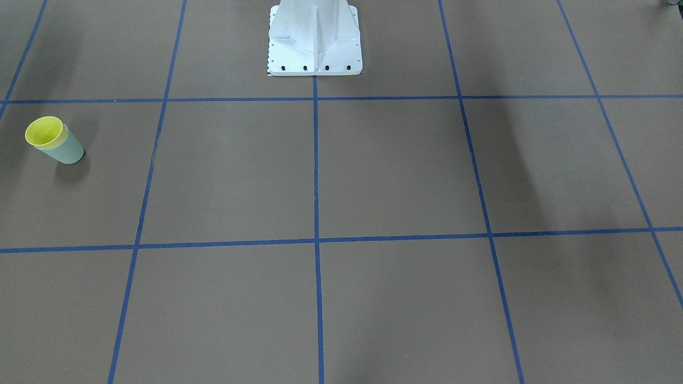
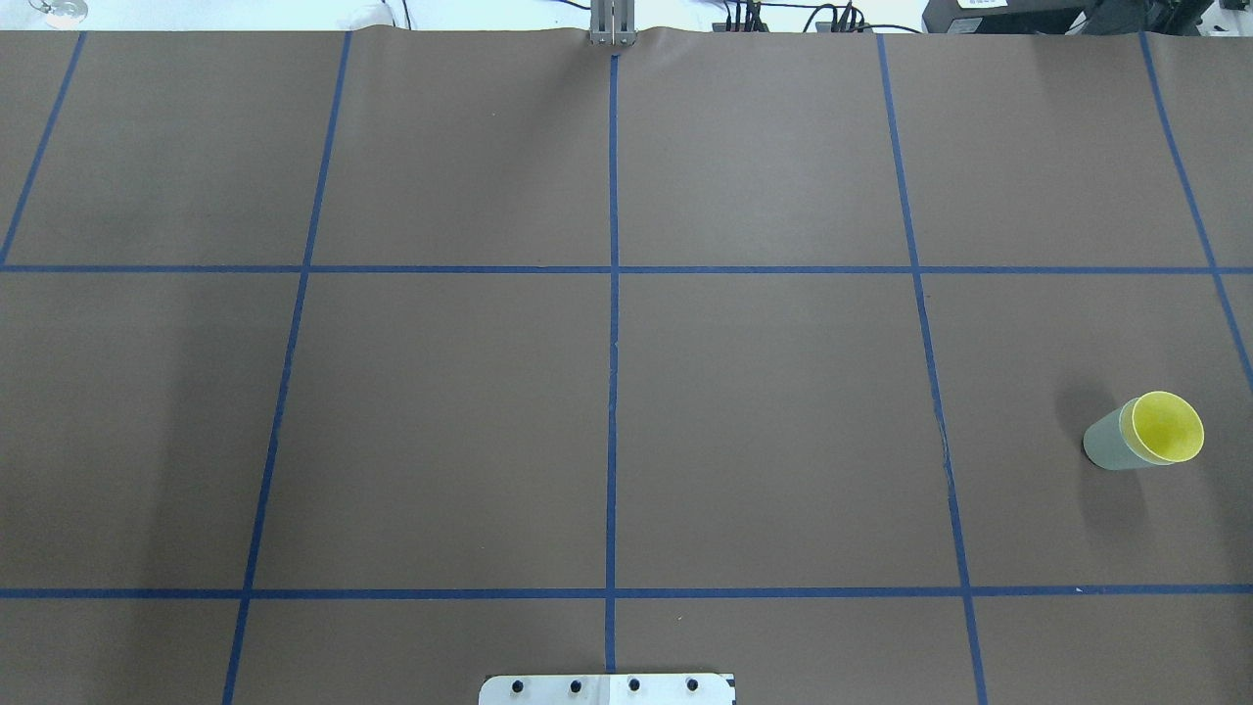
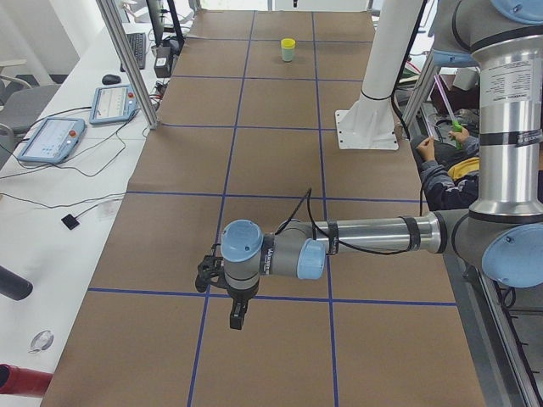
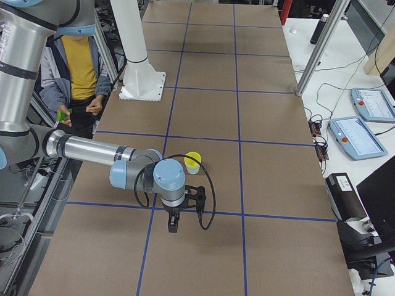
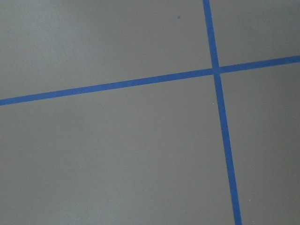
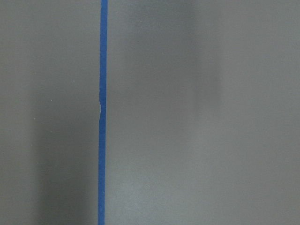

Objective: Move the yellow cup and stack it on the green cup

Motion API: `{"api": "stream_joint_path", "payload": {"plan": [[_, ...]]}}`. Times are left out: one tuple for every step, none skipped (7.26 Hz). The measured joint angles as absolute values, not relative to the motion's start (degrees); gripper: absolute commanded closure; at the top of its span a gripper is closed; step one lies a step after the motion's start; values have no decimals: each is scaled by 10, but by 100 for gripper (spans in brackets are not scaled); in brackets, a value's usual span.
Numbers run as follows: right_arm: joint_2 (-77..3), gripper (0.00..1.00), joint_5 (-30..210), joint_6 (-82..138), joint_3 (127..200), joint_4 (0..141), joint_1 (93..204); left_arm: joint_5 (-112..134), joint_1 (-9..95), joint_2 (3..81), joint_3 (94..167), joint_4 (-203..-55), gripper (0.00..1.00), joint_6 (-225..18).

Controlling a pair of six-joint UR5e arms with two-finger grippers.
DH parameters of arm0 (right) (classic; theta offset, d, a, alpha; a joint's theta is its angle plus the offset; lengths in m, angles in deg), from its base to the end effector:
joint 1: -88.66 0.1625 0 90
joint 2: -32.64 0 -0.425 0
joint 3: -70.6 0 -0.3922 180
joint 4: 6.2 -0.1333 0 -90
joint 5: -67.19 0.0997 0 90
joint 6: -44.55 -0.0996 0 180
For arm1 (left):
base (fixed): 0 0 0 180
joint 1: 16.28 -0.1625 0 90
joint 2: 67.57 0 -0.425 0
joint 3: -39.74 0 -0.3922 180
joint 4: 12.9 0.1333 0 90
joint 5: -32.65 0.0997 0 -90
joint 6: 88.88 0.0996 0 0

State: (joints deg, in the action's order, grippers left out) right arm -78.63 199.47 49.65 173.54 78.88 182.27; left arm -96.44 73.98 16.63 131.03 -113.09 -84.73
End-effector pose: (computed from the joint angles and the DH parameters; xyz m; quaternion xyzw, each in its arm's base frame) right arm 0.0869 -0.3242 0.6949 -0.0003 -0.3616 -0.0014 0.9323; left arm -0.0726 -0.4546 0.6832 0.0595 0.3321 0.0485 0.9401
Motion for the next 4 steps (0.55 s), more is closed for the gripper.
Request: {"api": "stream_joint_path", "payload": {"plan": [[-786,0,1995,496,1735,789,1823,-964,740,166,1312,-1131,0,-847],[-786,0,1995,496,1734,789,1823,-964,740,166,1313,-1131,0,-847],[-786,0,1995,496,1732,789,1823,-965,740,166,1315,-1131,0,-847],[-786,0,1995,496,1731,789,1823,-966,740,166,1317,-1130,0,-846]]}}
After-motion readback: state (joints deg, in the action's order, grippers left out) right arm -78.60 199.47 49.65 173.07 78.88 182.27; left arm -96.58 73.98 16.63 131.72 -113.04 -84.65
